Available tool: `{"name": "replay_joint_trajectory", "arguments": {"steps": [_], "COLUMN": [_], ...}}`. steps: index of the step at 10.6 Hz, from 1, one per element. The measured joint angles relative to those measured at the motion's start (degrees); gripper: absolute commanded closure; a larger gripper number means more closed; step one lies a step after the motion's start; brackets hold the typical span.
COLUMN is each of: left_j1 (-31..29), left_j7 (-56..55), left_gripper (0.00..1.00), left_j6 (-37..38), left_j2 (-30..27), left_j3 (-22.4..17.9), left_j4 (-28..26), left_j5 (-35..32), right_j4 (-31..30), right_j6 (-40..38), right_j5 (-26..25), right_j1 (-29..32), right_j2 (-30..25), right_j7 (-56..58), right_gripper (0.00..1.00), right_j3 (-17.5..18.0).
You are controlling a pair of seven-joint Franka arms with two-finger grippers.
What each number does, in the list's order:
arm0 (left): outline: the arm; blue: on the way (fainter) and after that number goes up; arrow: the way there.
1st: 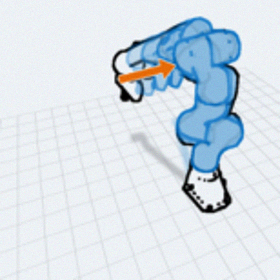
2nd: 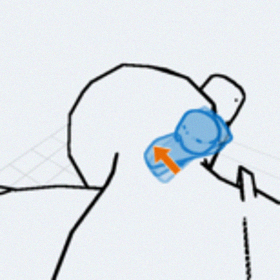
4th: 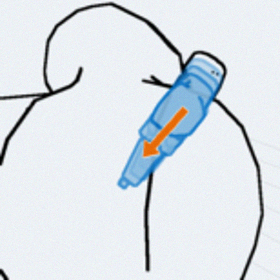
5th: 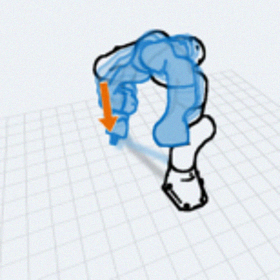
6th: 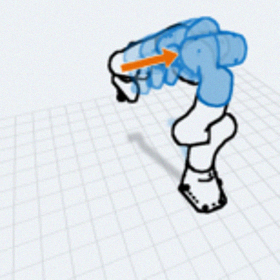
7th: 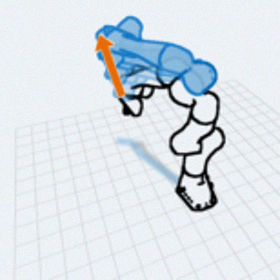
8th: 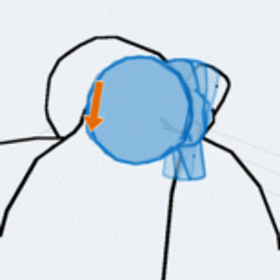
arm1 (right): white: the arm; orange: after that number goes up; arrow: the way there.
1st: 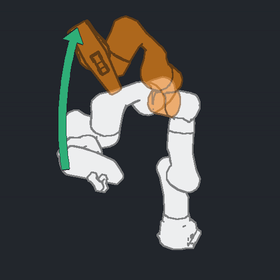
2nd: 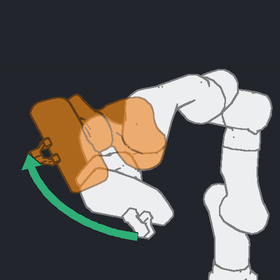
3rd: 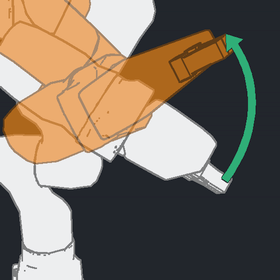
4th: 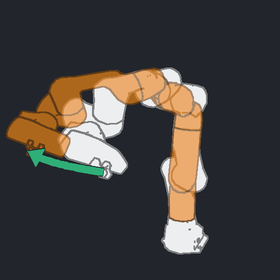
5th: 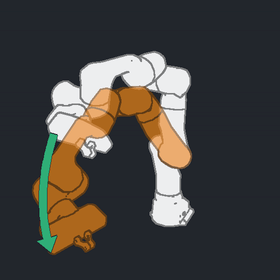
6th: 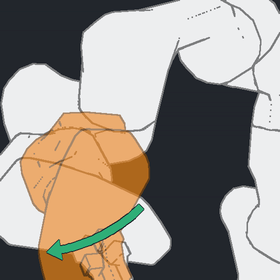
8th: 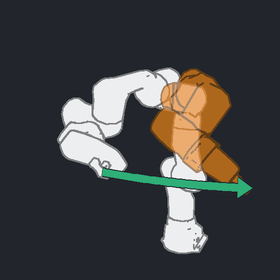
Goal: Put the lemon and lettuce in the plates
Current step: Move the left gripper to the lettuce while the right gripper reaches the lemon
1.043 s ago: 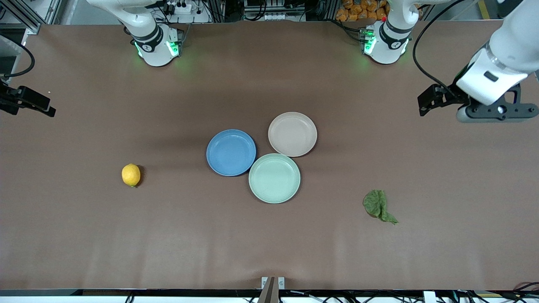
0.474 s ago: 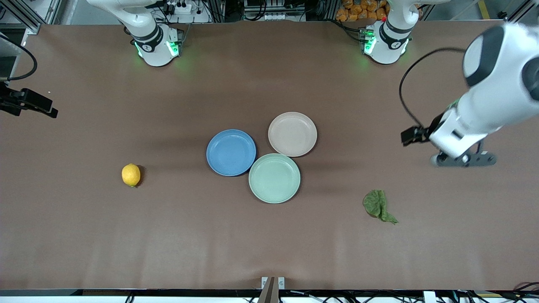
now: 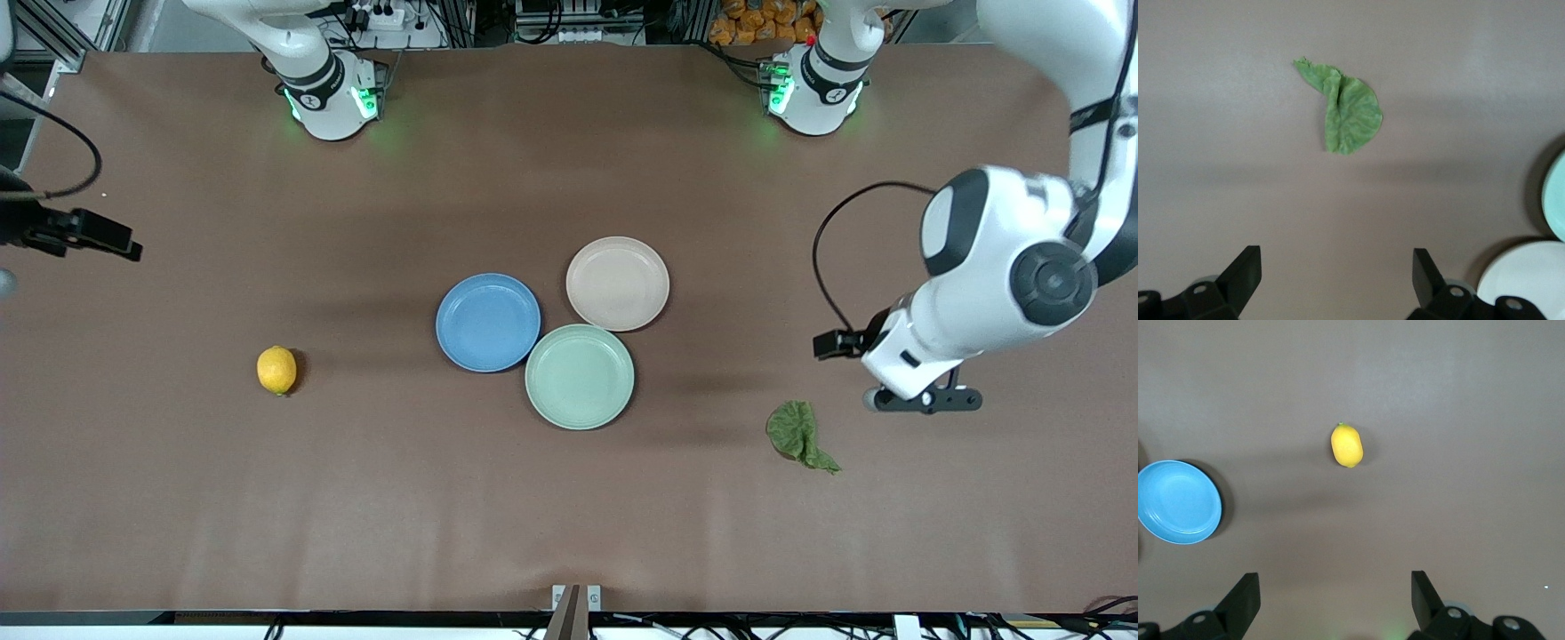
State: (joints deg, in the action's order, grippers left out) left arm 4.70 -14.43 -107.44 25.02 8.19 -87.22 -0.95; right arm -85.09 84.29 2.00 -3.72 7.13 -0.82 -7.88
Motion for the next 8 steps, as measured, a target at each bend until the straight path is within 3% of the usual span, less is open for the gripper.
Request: {"name": "replay_joint_trajectory", "arguments": {"steps": [3,8], "left_j1": [0.01,0.44], "left_j7": [-7.45,-16.38], "left_gripper": [0.00,0.00], "left_j6": [-4.95,-12.15], "left_j2": [3.64,10.45], "left_j3": [-0.10,-0.23], "left_j4": [0.10,2.15], "left_j5": [-0.03,-2.85], "right_j4": [-1.50,-12.48], "right_j6": [2.83,16.46], "right_j5": [0.04,0.05], "right_j1": [-0.15,-0.17], "right_j2": [3.29,4.79], "right_j7": [0.00,0.85], "right_gripper": [0.00,0.00], "right_j3": [0.01,0.01]}}
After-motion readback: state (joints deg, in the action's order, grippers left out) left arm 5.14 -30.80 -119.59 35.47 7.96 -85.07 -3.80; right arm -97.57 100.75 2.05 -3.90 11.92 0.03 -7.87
